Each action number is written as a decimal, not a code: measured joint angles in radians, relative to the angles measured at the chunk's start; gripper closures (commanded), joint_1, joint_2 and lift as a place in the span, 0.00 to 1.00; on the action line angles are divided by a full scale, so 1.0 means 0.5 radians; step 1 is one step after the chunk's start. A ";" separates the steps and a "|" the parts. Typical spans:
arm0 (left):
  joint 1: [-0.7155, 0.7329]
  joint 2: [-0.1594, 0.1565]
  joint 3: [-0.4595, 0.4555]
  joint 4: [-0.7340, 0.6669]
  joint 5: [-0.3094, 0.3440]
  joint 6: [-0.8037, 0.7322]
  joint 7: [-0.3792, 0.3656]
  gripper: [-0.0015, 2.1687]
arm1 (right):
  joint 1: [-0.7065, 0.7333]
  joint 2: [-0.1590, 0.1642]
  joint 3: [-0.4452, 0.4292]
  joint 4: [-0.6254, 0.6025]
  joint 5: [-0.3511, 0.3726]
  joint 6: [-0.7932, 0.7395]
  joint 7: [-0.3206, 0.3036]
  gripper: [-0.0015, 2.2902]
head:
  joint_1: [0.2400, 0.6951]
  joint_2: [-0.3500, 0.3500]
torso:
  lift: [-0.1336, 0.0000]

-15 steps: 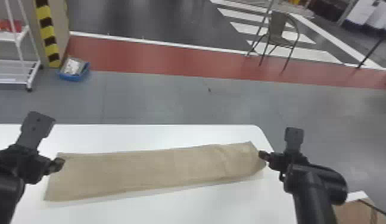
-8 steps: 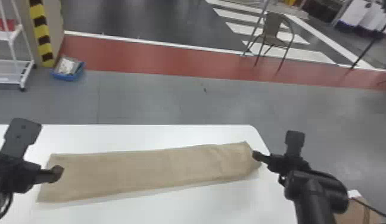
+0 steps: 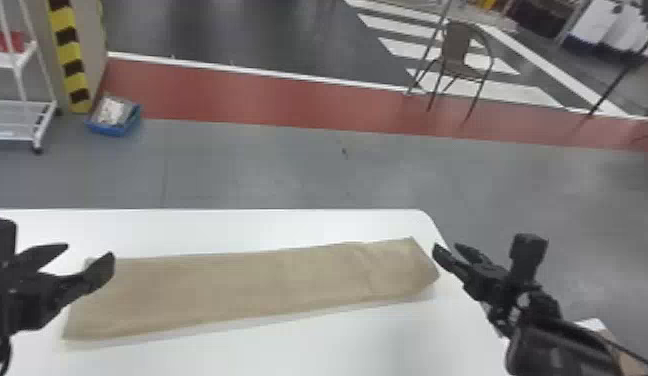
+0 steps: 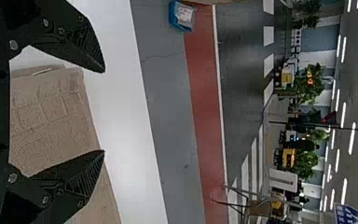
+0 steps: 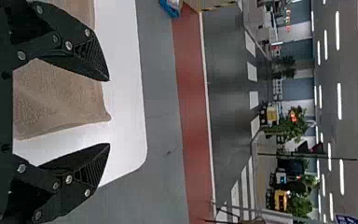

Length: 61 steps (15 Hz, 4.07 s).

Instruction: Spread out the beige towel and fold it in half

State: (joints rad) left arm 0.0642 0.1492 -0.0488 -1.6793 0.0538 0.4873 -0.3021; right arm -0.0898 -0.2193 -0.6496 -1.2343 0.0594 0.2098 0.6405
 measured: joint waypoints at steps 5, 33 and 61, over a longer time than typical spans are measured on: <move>0.067 0.002 -0.116 0.102 -0.069 -0.117 0.050 0.84 | 0.089 0.030 0.022 0.012 0.114 -0.004 0.137 0.75 | 1.00 0.00 | 1.00; 0.020 0.038 -0.370 0.509 -0.429 -0.260 0.411 0.84 | -0.124 -0.049 0.176 0.447 0.375 0.231 -0.049 0.75 | 1.00 0.00 | 1.00; 0.473 0.175 -0.020 0.121 -0.391 -0.171 0.377 0.73 | 0.428 0.168 0.060 -0.458 0.038 0.881 0.176 0.75 | 1.00 0.15 | 1.00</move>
State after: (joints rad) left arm 0.3008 0.2366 -0.0590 -1.6190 -0.1418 0.4019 -0.1135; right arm 0.1243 -0.1353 -0.6194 -1.4631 0.0783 0.6502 0.7286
